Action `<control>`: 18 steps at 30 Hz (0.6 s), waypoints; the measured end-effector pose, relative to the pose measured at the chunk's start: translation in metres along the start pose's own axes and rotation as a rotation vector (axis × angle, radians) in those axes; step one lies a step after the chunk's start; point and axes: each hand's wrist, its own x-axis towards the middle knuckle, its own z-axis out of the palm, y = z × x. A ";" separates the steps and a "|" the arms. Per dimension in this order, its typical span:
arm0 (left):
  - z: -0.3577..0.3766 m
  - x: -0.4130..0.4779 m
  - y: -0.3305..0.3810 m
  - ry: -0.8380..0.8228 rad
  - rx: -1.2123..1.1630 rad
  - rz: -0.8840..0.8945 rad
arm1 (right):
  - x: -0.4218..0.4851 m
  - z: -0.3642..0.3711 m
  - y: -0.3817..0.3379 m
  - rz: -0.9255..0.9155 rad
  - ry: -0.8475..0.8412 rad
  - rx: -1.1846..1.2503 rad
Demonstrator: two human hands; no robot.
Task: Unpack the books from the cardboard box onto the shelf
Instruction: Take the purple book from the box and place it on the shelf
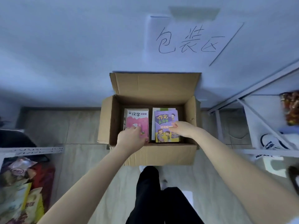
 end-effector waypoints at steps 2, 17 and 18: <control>0.022 0.032 0.005 -0.089 0.035 -0.021 | 0.032 0.004 0.025 0.020 -0.005 0.077; 0.238 0.218 0.027 -0.283 -0.395 -0.368 | 0.249 0.100 0.160 0.144 0.374 0.032; 0.245 0.222 0.028 -0.264 -0.494 -0.411 | 0.253 0.101 0.161 0.139 0.384 0.061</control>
